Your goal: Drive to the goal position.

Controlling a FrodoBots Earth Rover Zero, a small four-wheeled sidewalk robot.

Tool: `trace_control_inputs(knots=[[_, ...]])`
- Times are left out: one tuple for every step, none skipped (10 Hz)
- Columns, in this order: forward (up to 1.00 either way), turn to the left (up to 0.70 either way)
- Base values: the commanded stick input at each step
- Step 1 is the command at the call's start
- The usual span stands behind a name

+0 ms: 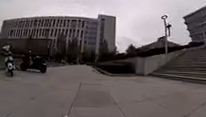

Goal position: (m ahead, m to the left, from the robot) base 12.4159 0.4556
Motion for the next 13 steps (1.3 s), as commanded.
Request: trace_control_inputs(knots=[[0.70,0.00],[0.70,0.00],[0.70,0.00],[0.70,0.00],[0.70,0.18],[0.70,0.27],[0.70,0.27],[0.70,0.00],[0.70,0.00],[0.70,0.00],[0.70,0.00],[0.70,0.00],[0.70,0.00]])
